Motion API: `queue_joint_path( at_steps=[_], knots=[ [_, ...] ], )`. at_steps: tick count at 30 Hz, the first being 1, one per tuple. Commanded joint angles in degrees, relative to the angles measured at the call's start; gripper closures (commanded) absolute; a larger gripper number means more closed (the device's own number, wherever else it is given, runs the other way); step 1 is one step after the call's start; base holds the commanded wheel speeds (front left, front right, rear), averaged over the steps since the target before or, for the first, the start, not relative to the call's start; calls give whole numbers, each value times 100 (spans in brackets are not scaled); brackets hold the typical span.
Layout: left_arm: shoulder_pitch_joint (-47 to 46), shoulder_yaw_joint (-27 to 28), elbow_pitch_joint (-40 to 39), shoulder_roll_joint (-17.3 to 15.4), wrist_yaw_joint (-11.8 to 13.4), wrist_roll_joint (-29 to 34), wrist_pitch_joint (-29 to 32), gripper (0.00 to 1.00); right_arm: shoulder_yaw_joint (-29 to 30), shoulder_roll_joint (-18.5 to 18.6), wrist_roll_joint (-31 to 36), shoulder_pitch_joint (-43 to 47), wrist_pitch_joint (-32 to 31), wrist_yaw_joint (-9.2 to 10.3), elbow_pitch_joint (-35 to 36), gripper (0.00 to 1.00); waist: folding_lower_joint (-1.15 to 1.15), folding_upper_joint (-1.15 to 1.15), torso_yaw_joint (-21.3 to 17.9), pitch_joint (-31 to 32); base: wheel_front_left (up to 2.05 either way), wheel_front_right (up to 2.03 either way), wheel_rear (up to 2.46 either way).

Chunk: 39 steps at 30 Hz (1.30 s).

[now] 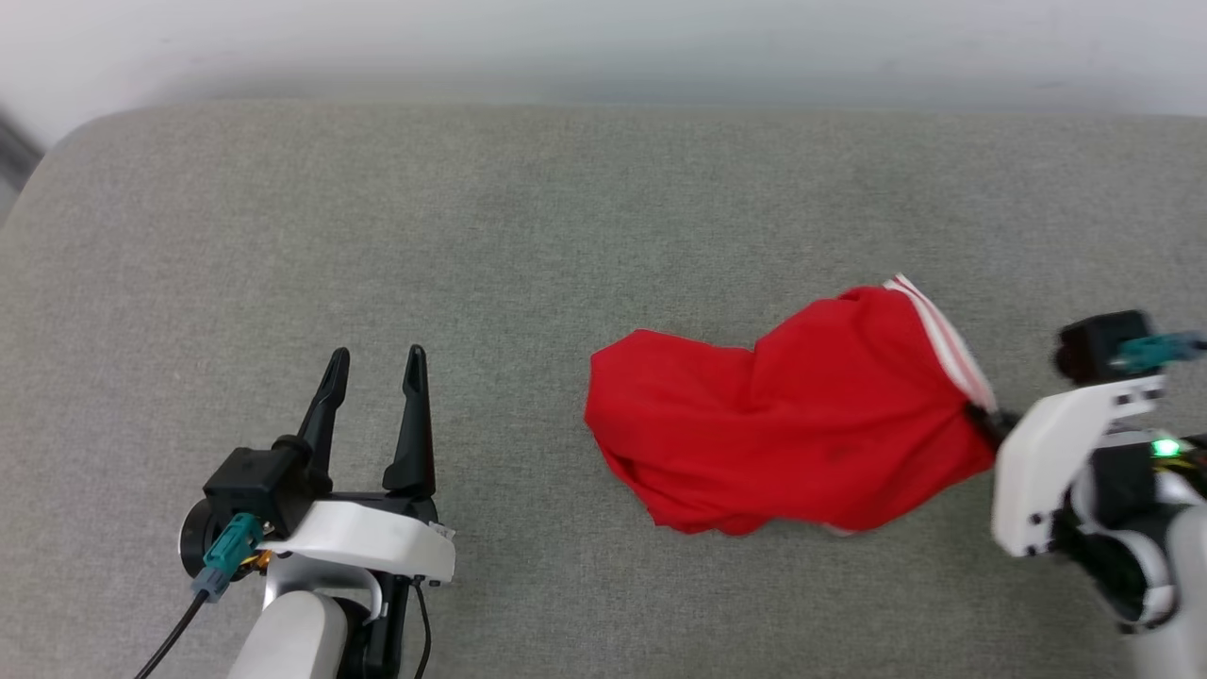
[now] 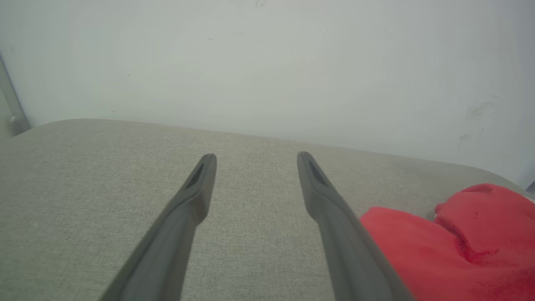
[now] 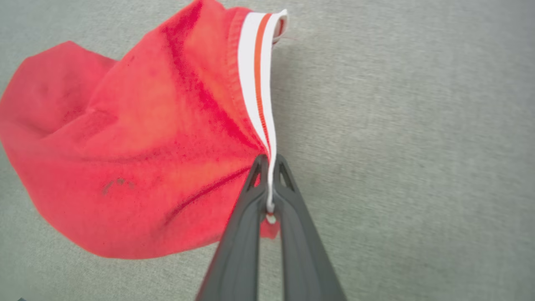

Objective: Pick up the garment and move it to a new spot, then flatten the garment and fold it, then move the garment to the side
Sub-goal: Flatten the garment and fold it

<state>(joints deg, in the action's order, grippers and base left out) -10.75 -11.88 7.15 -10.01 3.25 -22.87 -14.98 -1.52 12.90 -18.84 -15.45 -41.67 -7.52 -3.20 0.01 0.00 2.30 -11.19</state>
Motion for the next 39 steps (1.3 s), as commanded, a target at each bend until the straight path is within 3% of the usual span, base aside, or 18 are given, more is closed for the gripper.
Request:
queue_joint_path(
  at_steps=[1,7,13,14,15,23,30,39],
  knots=[
    [66,20,-13,-2,-7,29,-28,0,190,36,75,21,73,6,70,100,-1,0,-51,49,0,0,0],
    [103,29,-7,23,-35,30,-28,0,1489,-263,268,427,236,6,-167,100,-1,0,-85,92,0,0,0],
    [183,13,73,35,-20,24,-28,0,2281,-595,485,927,509,5,-1078,97,-1,0,-48,163,0,0,0],
    [204,18,81,27,-12,19,-28,0,2255,-630,526,974,588,5,-1237,37,-1,0,-50,180,0,0,0],
    [227,25,93,17,-1,18,-29,0,2208,-637,625,1041,730,5,-1361,0,-1,0,-55,209,0,0,0],
    [440,66,69,-98,64,-30,24,0,1925,-792,494,862,2528,5,-1253,0,-1,0,-163,450,0,0,0],
    [622,45,60,-155,87,-54,114,0,1657,-855,641,843,3568,5,-711,0,-1,0,-211,716,0,0,0],
    [858,-8,1,-216,139,-90,261,0,966,-991,863,1269,4131,4,89,0,-1,0,-225,977,0,0,0]
  ],
)
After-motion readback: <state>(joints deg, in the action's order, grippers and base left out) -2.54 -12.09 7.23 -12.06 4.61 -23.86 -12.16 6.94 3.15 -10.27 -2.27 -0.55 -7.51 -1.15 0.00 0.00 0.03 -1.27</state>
